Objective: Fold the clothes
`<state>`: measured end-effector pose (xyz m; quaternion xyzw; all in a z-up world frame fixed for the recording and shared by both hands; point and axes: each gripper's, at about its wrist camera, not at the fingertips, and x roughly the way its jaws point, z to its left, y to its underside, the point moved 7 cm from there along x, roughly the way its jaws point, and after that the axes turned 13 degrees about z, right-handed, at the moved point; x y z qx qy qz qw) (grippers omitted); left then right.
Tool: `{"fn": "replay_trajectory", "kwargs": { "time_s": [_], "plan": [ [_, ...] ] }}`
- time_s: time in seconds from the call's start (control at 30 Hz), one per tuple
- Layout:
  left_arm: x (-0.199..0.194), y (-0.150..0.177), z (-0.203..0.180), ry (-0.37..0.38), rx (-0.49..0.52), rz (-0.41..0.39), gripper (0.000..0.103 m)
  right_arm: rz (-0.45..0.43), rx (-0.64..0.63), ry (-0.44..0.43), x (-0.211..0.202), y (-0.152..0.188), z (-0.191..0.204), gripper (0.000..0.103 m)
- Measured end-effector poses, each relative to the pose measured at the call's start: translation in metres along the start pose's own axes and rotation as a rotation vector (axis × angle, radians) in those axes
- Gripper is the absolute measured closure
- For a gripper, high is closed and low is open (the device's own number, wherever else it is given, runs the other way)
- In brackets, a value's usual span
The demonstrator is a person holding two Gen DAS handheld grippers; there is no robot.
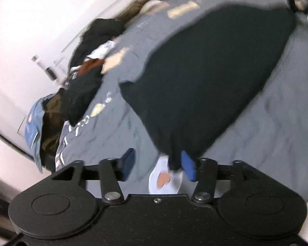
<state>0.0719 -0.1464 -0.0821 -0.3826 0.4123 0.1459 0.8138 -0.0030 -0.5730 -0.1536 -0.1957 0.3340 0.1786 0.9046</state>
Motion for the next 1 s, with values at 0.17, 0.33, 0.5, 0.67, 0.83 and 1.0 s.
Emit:
{"fn": "replay_trajectory", "kwargs": {
  "time_s": [0.17, 0.33, 0.5, 0.67, 0.83, 1.0],
  "plan": [
    [-0.003, -0.014, -0.001, 0.379, -0.515, 0.018, 0.021, 0.015, -0.088, 0.054, 0.000, 0.001, 0.009, 0.090],
    [0.027, 0.012, 0.004, 0.596, -0.987, 0.042, 0.022, 0.039, -0.157, 0.089, 0.002, 0.002, 0.014, 0.078],
    [0.050, 0.052, 0.020, 0.626, -1.270, 0.055, 0.023, 0.057, -0.255, 0.135, 0.000, 0.006, 0.020, 0.072],
    [0.064, 0.057, 0.031, 0.602, -1.371, 0.045, 0.027, 0.059, -0.269, 0.149, 0.005, 0.007, 0.016, 0.065],
    [0.081, 0.049, 0.037, 0.584, -1.456, 0.016, 0.046, 0.024, -0.189, 0.105, 0.011, 0.003, 0.005, 0.063],
    [0.081, 0.042, 0.046, 0.585, -1.492, 0.016, 0.087, 0.000, -0.123, 0.047, 0.012, 0.001, 0.002, 0.079]
  ]
}}
